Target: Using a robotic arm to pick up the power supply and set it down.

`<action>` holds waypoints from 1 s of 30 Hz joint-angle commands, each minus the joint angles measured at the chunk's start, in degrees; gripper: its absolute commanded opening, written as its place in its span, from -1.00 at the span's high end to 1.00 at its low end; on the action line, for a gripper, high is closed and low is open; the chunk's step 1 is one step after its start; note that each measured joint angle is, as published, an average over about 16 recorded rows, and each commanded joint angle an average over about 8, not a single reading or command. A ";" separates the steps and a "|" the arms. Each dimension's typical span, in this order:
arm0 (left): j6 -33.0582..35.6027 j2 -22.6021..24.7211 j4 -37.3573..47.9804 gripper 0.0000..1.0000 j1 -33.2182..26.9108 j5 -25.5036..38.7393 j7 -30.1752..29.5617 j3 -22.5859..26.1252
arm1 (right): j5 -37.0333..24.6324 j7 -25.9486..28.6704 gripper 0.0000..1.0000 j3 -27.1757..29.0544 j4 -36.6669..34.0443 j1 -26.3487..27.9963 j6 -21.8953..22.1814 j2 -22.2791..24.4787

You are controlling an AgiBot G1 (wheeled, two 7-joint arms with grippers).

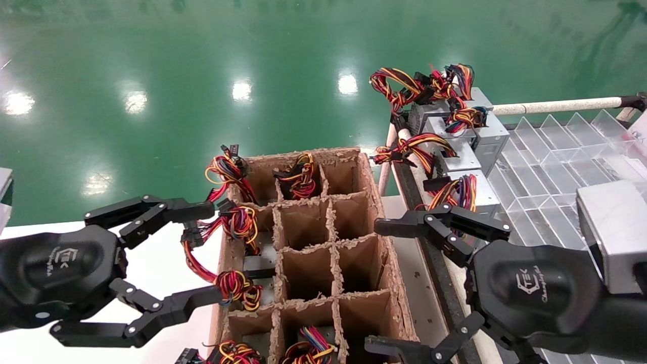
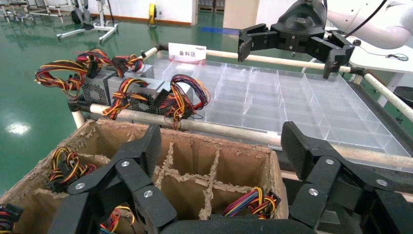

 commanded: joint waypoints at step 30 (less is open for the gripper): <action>0.00 0.00 0.00 1.00 0.00 0.00 0.00 0.00 | -21.82 -10.26 -1.00 -19.39 -30.55 23.62 -6.13 -25.83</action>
